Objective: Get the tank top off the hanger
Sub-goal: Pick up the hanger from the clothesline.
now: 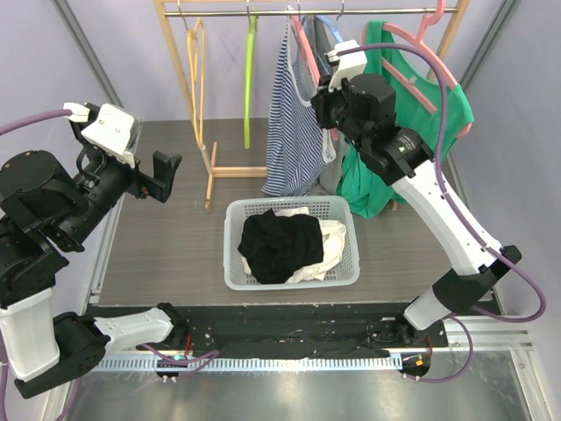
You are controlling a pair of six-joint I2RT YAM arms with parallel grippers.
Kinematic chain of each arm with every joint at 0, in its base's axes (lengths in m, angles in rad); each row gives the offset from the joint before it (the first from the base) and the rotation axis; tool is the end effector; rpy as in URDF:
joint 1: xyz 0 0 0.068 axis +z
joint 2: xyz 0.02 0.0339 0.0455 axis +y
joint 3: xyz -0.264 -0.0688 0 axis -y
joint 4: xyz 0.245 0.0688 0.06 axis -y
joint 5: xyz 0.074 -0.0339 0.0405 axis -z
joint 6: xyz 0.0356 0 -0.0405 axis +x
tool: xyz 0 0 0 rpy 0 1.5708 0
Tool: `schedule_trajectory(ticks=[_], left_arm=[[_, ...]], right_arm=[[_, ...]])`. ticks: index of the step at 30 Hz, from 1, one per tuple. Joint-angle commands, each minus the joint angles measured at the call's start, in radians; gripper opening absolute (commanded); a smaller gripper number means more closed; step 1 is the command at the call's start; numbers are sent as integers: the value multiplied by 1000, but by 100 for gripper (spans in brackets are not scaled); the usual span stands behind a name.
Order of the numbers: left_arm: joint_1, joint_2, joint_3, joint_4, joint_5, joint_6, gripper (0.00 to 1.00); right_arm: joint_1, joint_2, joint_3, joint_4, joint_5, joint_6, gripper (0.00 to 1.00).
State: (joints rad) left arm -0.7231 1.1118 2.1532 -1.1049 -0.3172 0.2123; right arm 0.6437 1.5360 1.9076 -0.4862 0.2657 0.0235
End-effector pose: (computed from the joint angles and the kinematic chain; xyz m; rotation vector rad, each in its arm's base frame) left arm 0.0693 -0.0463 0.5851 0.5116 1.5505 -0.1329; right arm 0.2655 0.1875 0.5098 -0.3215 1.6581 0.2778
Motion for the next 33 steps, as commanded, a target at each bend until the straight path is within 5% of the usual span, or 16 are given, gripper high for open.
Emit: schedule_trajectory(ticks=[1,12,33], left_arm=[[5,-7,-1,16,7,-7,96],[7,-12,-7,14,7,-5,96],[7,-21,-4,10,12,-10,97]], right_arm=[[5,29,71,40,30,-48,1],[155,182,306,-2,136,-189,1],[163,139,370,104,236,-201,1]])
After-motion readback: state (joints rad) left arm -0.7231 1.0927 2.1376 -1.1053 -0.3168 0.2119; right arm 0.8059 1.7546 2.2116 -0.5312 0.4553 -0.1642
